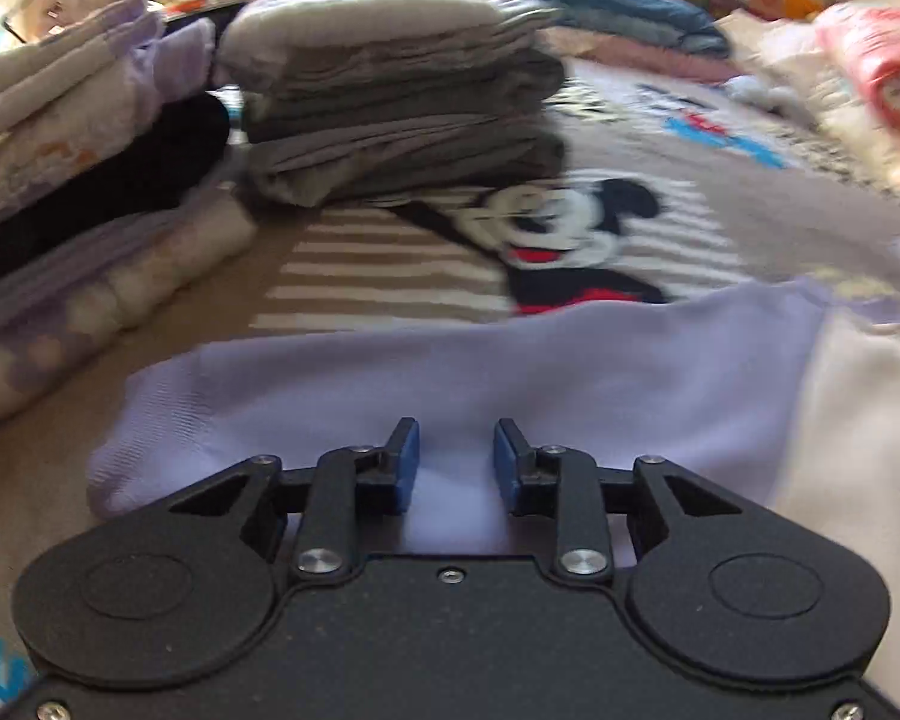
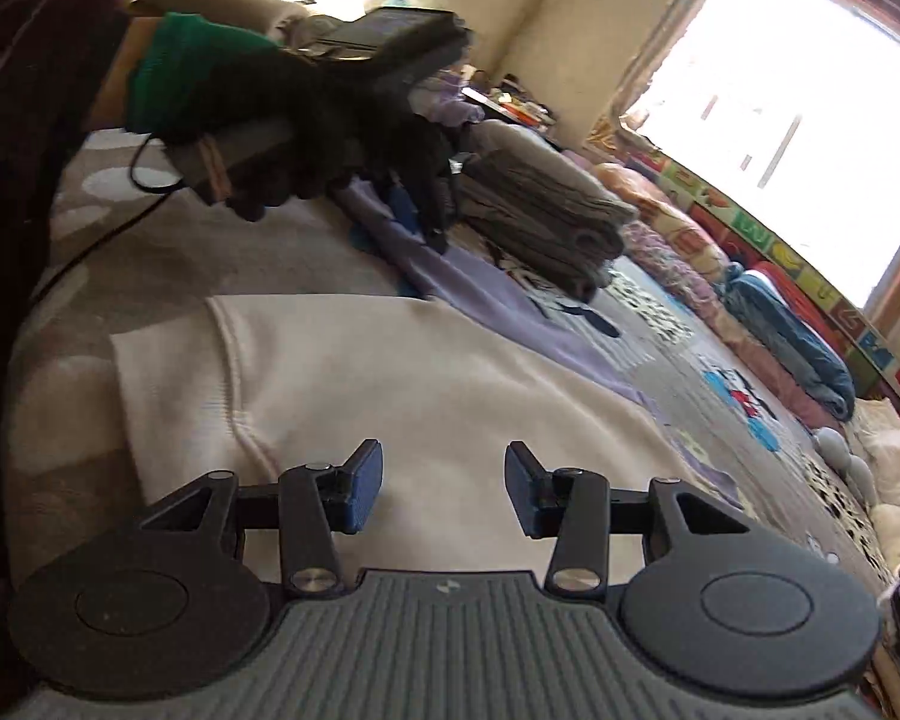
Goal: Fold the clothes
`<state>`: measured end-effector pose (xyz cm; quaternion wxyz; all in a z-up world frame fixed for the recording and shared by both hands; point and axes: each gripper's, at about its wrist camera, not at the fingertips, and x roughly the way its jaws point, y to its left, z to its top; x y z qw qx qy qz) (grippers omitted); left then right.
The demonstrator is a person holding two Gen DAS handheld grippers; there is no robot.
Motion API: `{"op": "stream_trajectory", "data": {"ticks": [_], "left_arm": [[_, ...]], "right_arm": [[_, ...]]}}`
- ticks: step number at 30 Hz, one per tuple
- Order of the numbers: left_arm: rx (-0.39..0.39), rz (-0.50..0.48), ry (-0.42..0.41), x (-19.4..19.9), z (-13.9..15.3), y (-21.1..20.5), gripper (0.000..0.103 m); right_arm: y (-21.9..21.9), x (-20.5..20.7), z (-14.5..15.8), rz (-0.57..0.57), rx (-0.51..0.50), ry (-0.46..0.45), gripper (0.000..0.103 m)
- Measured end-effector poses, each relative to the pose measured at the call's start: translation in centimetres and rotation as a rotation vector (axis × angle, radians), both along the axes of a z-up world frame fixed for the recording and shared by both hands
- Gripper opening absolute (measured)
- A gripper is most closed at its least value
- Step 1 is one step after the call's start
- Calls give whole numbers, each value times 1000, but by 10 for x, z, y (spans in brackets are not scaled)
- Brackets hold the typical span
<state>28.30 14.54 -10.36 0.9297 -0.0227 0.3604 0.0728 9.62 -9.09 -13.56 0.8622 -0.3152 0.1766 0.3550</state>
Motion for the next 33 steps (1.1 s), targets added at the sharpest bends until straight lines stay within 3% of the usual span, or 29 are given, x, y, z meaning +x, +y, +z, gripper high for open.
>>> {"op": "stream_trajectory", "data": {"ticks": [2, 7, 10, 14, 18, 20, 23, 26, 30, 33], "left_arm": [[-24, 63, -32, 0, 5, 21, 28], [-165, 135, -115, -27, 33, 69, 27], [-176, 133, -122, -41, 41, 79, 27], [-182, 17, -88, -33, 40, 68, 27], [-212, -94, 5, 4, 11, 46, 27], [-159, -82, 25, 19, 0, 37, 28], [-115, 22, -57, 29, 5, 44, 27], [-182, 30, -101, 19, 15, 63, 27], [-265, 74, -160, -9, 35, 89, 27], [-236, 18, -118, -22, 32, 81, 27]], "right_arm": [[12, -5, -10, 35, -49, 25, 37], [5, 1, 2, 17, -4, 114, 37], [5, 6, 21, 18, 36, 169, 37], [34, 29, 54, 50, 100, 163, 40], [90, 84, 67, 90, 94, 152, 41], [115, 108, 57, 98, 64, 200, 45], [147, 145, 34, 96, 0, 305, 48], [149, 156, 14, 68, 10, 370, 50], [142, 147, 22, 61, 26, 362, 51], [139, 142, 29, 68, 40, 360, 51]]}}
